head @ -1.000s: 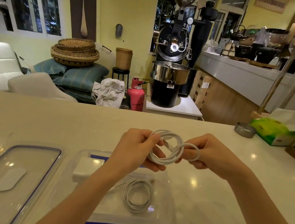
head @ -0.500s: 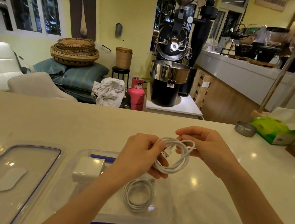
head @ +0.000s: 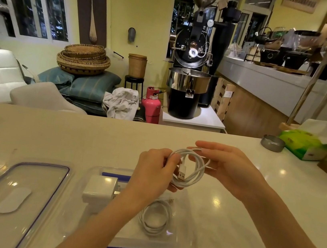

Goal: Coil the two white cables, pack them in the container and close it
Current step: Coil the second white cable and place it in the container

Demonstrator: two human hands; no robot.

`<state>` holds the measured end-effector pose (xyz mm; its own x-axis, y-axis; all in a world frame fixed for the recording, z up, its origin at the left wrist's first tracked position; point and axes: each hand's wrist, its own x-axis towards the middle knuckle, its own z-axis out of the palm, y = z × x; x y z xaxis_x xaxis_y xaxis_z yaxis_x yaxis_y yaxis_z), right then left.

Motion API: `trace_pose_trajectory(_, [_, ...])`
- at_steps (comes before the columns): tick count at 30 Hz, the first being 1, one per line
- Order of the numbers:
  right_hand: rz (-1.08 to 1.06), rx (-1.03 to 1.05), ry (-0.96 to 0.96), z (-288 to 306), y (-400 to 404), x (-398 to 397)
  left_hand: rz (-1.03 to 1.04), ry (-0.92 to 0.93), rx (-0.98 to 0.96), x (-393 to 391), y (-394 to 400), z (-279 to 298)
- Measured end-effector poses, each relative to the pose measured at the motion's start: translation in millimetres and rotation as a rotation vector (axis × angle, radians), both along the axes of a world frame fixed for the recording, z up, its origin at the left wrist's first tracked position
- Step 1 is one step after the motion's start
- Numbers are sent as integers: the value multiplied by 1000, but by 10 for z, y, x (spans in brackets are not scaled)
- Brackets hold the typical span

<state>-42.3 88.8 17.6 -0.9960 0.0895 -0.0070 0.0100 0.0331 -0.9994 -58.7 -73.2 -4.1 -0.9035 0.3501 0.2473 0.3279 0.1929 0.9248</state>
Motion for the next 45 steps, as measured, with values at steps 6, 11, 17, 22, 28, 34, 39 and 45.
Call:
trace_pose_trajectory(6, [11, -249, -182, -31, -17, -44, 31, 38, 18, -37, -20, -6])
trace_pose_trajectory(11, [-26, -2, -57, -105, -77, -32, 46, -116, 156, -30, -2, 25])
trace_pose_trajectory(17, [-278, 733, 726, -97, -256, 133, 75, -253, 324, -49, -20, 38])
trace_pose_trajectory(22, [-288, 1156, 643, -181, -451, 169, -2, -299, 356, -41, -6, 19])
trace_pose_trajectory(28, [-147, 811, 320, -132, -465, 187, -34, -303, 353, -31, 8, -17])
trace_pose_trajectory(34, [-23, 467, 147, -79, -454, 165, 2, -354, 380, -14, 20, -4])
trace_pose_trajectory(39, [67, 515, 211, -83, -518, 193, 98, -380, 406, -11, 14, 19])
trace_pose_trajectory(45, [171, 456, 172, -47, -576, 276, 118, -485, 509, -26, 10, 23])
